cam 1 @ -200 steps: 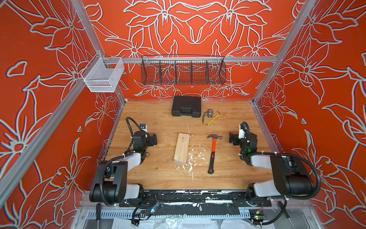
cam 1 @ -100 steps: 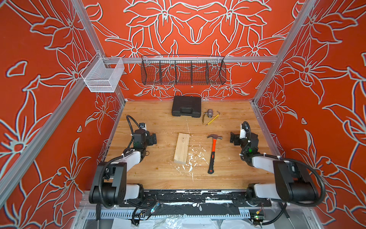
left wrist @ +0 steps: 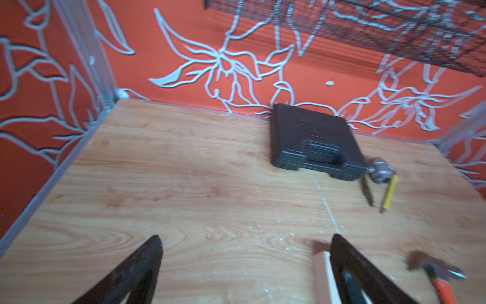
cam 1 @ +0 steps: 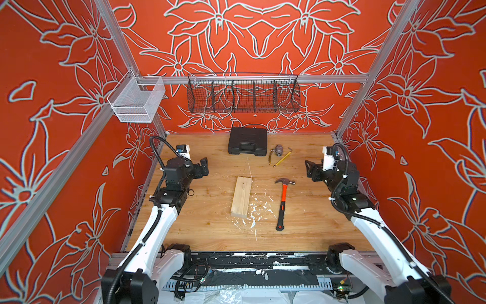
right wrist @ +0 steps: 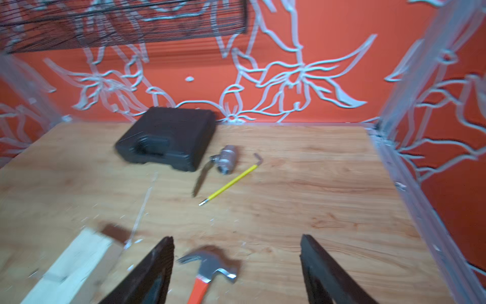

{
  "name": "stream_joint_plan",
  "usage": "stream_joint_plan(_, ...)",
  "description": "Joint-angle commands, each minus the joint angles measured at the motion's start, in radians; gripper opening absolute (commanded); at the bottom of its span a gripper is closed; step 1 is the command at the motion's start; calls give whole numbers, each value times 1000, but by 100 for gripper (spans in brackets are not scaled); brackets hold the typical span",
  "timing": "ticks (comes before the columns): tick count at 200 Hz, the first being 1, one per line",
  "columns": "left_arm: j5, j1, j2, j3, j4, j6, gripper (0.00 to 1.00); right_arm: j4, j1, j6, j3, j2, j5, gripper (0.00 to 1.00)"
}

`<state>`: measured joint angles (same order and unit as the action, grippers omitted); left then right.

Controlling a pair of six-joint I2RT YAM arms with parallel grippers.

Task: Use a claw hammer to pull out a nail
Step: Pick up the hammer at the center of the board.

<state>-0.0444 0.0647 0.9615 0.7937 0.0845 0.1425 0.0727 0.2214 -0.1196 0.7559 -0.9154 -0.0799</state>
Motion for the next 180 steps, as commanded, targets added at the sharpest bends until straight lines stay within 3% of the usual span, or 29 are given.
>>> stream_joint_plan(1, -60, 66, -39, 34, 123, -12, 95, 211, 106, -10, 59, -16, -15, 76)
stream_joint_plan(50, 22, 237, -10, 110, 199, -58, 92, 399, 364, -104, 206, -194, 200, 71)
stream_joint_plan(67, 55, 302, -6, 129, 194, -91, 92, 515, 450, -208, 278, -278, 325, 70)
stream_joint_plan(86, 86, 358, -7, 129, 162, -131, 92, 601, 511, -308, 318, -356, 378, 69)
stream_joint_plan(118, 90, 395, -6, 101, 91, -144, 92, 564, 516, -505, 242, -371, 419, 64)
stream_joint_plan(152, 103, 448, 17, 102, 60, -199, 92, 588, 509, -606, 234, -437, 466, 57)
stream_joint_plan(180, 115, 485, 73, 107, 29, -240, 92, 571, 461, -635, 242, -507, 402, 53)
